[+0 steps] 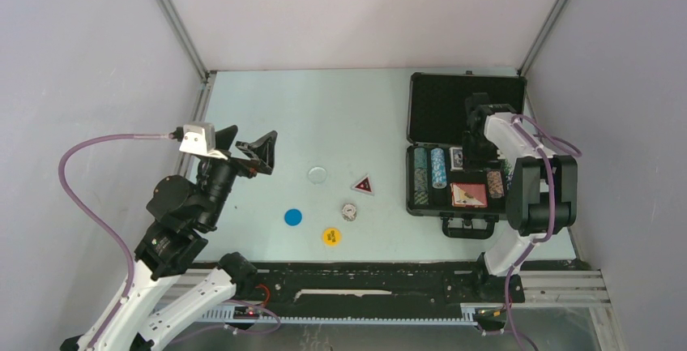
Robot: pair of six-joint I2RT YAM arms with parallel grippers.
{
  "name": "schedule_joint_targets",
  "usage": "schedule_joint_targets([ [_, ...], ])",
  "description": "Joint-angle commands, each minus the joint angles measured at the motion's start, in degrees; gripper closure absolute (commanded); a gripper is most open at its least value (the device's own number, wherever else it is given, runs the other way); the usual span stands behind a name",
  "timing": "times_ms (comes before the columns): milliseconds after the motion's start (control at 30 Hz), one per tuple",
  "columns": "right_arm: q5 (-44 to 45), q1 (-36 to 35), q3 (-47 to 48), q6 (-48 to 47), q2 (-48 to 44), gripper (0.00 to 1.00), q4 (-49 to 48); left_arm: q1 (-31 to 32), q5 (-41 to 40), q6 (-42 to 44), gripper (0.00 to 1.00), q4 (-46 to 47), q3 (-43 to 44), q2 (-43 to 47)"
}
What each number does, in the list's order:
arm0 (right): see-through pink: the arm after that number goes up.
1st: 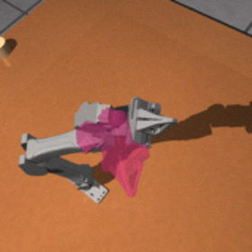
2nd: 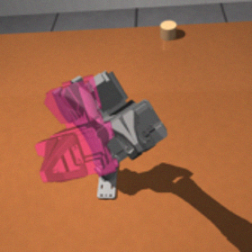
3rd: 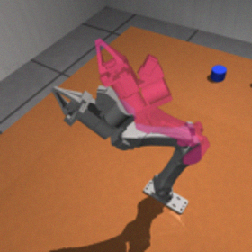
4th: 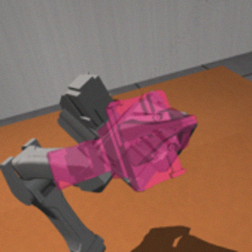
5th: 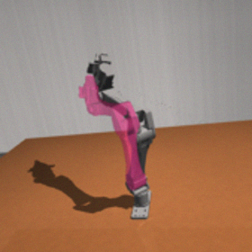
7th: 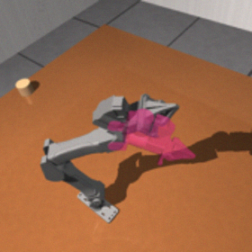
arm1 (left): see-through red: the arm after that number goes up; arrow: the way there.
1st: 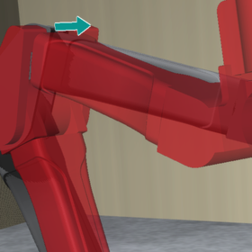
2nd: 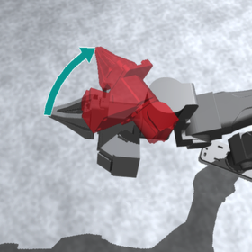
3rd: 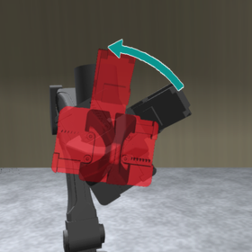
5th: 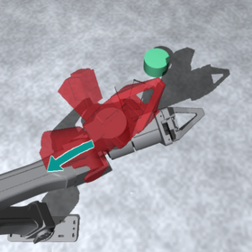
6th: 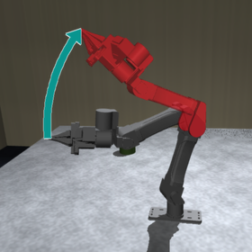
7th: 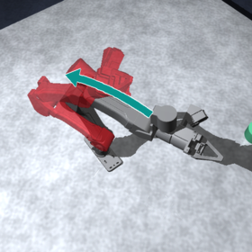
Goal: Pack up texas hold em set
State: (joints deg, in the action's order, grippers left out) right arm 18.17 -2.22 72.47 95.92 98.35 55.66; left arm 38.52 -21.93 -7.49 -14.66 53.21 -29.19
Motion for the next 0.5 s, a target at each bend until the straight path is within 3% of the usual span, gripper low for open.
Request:
schedule_joint_targets([
  [0, 2.3, -0.1, 0.0, 0.2, -0.5, 0.77, 2.4, 0.4, -0.7, 0.9, 0.00, 1.6, -0.7, 0.2],
  [200, 3.5, -0.9, 1.7, 1.5, 2.1, 0.73, 5.5, 0.3, -0.8, 0.9, 0.00, 1.7, -0.7, 0.3],
  [467, 5.3, -3.3, 3.1, -0.4, -0.1, 0.30, 6.8, 0.4, -0.6, 0.9, 0.00, 1.6, -0.7, 0.2],
])
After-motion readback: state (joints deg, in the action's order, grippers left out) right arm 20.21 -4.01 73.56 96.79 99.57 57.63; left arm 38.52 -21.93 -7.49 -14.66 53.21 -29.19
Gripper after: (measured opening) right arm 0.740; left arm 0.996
